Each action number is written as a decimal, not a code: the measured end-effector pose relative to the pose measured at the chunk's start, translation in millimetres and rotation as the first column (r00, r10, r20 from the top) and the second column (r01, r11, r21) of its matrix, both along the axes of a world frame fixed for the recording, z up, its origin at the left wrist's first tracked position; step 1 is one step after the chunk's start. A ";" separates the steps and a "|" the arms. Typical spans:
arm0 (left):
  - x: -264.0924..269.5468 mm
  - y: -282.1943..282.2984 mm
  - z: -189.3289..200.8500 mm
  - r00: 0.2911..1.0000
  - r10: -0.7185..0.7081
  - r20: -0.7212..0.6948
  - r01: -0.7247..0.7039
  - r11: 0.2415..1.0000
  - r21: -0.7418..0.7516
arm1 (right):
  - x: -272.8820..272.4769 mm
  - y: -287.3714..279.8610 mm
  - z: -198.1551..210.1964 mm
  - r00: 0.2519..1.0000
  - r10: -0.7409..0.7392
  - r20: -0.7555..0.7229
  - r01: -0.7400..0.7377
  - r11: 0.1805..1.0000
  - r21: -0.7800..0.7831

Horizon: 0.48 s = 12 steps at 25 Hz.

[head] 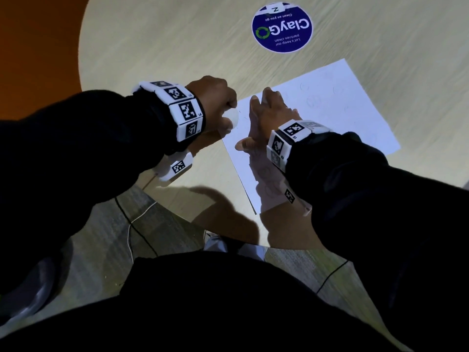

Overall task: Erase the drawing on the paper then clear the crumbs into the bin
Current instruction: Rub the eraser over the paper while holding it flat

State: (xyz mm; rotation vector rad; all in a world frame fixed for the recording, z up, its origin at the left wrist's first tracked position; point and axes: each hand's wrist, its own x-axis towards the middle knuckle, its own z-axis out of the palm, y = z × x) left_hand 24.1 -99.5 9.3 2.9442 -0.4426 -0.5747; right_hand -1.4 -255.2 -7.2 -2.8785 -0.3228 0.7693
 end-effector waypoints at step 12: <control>-11.2 1.1 -1.5 0.998 0.053 -0.021 -0.054 0.998 -0.030 | 5.1 -6.0 13.8 0.990 0.139 0.023 -0.139 0.990 0.002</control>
